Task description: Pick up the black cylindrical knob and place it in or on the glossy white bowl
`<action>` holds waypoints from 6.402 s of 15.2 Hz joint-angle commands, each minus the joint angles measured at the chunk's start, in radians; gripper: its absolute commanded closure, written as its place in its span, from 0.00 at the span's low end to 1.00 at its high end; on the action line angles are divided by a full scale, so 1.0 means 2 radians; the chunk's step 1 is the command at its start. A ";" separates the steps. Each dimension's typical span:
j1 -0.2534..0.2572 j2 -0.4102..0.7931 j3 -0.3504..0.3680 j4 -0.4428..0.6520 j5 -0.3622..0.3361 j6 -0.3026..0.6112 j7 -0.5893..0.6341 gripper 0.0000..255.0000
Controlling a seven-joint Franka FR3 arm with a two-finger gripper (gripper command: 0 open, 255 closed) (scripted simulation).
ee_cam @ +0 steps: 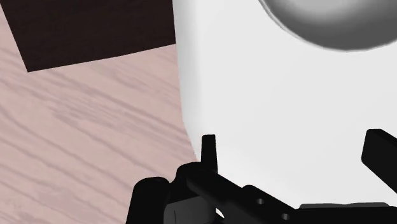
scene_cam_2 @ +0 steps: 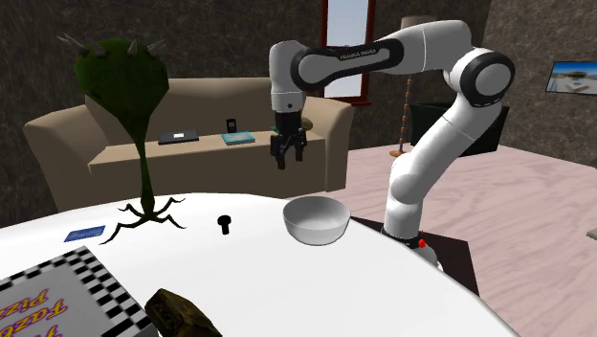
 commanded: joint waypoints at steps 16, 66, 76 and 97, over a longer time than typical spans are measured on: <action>0.005 0.288 0.161 0.153 -0.091 0.160 0.242 0.00; 0.010 0.294 0.164 0.255 -0.097 0.063 0.255 1.00; 0.015 0.151 0.144 0.152 -0.019 0.044 0.213 1.00; 0.107 -0.131 0.098 -0.094 0.081 0.012 0.183 1.00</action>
